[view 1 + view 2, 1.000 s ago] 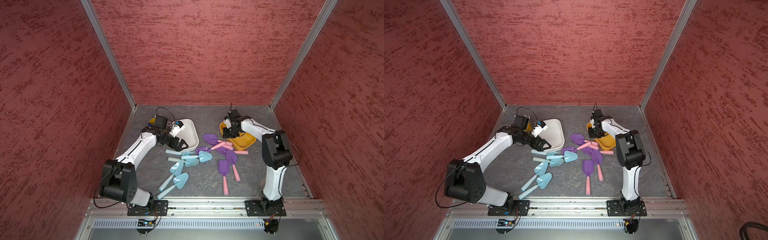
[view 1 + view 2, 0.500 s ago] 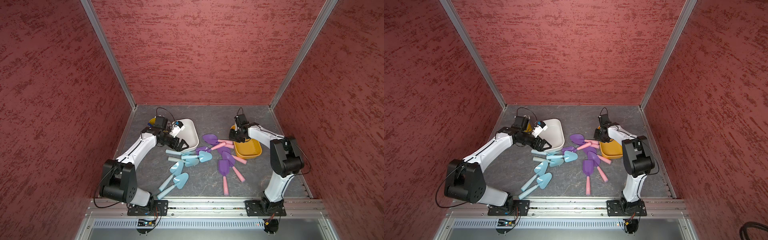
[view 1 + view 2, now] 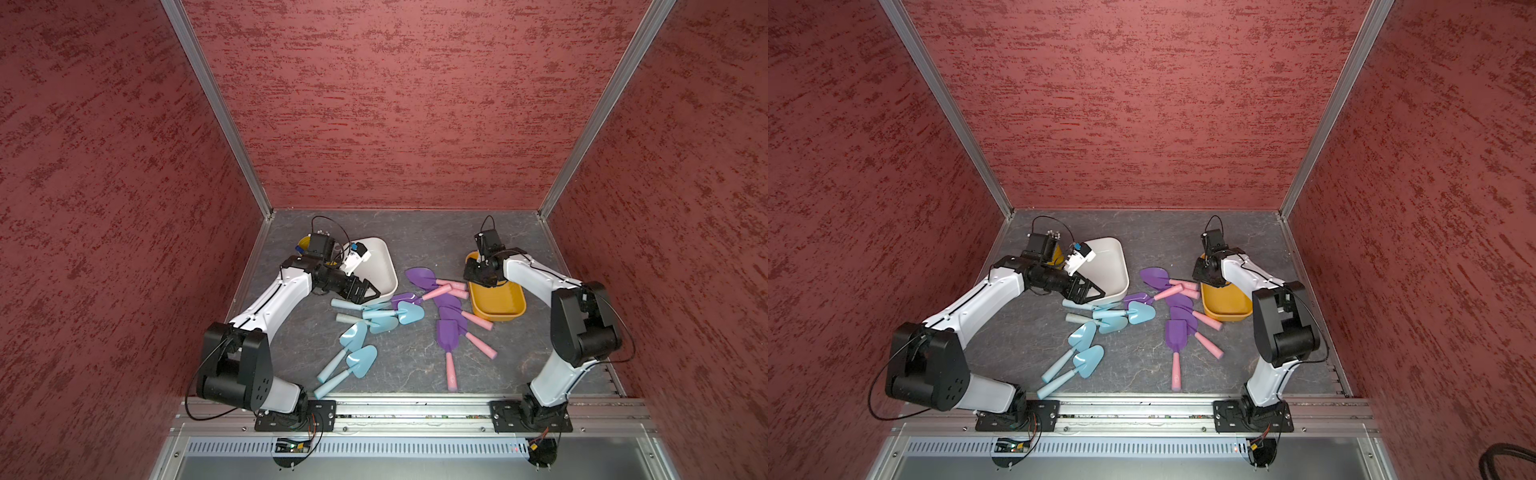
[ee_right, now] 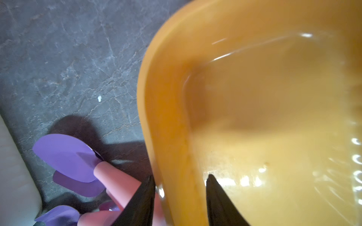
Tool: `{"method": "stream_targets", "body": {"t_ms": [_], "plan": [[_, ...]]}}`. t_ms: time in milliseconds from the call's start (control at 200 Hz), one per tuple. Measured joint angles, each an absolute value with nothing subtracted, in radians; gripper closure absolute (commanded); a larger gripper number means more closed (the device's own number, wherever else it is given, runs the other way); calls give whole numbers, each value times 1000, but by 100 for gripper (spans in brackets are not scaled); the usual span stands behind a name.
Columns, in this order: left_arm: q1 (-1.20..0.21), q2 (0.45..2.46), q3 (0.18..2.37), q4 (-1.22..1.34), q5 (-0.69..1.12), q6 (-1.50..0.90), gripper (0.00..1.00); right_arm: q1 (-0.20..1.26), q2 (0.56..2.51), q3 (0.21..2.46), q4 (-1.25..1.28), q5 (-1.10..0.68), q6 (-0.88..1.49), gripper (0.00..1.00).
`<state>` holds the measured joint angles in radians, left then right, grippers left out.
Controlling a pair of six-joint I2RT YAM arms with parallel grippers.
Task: Sort the small shovels by color and place them into the storage box
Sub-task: Adjust the storage box at the center of the board, then pick up the shovel from the center of the board.
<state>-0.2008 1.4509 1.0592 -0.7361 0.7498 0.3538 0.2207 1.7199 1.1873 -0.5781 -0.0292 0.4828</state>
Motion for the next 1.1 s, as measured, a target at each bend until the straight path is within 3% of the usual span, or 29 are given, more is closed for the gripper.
{"method": "stream_targets", "body": {"t_ms": [235, 461, 696, 1102], "plan": [[-209, 1432, 1059, -755, 831, 382, 0, 262, 1453, 1201, -709, 41, 425, 56], [-276, 1427, 1056, -779, 887, 415, 0, 485, 1226, 1128, -878, 53, 478, 58], [-373, 1427, 1035, -786, 888, 424, 0, 754, 1227, 952, -979, 35, 675, 62], [-407, 1427, 1026, -785, 857, 424, 0, 941, 1319, 808, -905, -36, 902, 66]]}}
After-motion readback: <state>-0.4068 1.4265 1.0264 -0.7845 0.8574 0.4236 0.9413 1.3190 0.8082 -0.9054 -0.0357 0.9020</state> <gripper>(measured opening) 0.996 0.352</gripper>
